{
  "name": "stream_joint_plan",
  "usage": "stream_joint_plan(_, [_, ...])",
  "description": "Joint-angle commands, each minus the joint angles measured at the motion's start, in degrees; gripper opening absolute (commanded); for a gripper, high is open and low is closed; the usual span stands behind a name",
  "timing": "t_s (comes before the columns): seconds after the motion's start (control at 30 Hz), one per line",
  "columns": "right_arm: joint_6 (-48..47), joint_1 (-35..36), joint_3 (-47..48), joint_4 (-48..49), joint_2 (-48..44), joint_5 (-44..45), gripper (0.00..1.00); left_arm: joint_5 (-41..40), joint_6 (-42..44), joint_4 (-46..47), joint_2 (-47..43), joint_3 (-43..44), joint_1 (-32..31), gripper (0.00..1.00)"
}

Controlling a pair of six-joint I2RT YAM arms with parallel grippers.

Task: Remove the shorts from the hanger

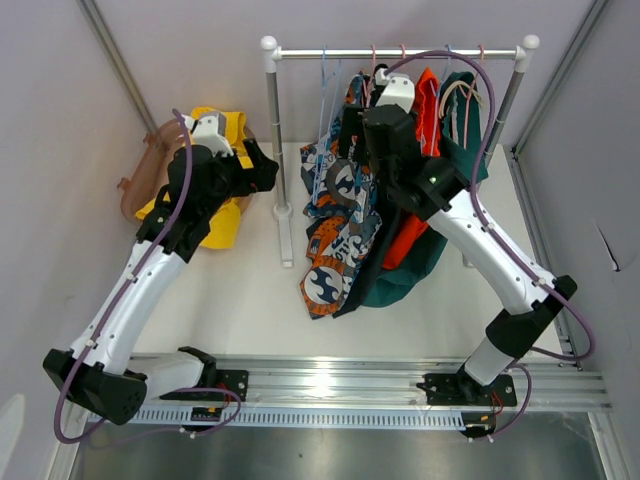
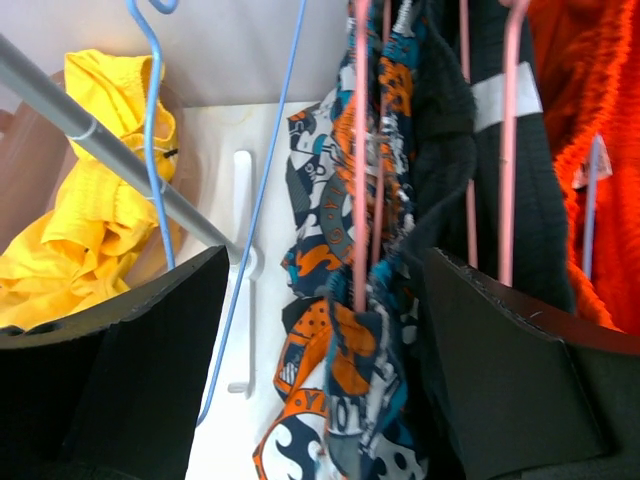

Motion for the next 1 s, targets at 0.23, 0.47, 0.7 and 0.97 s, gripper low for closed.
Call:
stream_joint_plan(0.23, [-1.56, -0.61, 7.07, 1.16, 5.07, -0.09, 0.84, -1.46, 2.58, 1.92, -2.16, -1.11, -0.54, 0.99])
stream_joint_plan(0.47, [-3.06, -2.10, 6.81, 3.27, 7.62, 0.26, 0.82, -1.37, 2.49, 2.27, -2.34, -1.72, -0.54, 0.99])
stream_joint_plan(0.7, [-3.94, -4.04, 8.82, 5.12, 10.70, -1.50, 0.56, -1.20, 2.22, 2.97, -2.69, -2.78, -0.54, 0.99])
stream_joint_plan(0.97, [-3.32, -4.39, 9.09, 6.52, 10.27, -2.20, 0.00, 1.88, 3.10, 3.59, -3.13, -2.08, -1.59, 0.69])
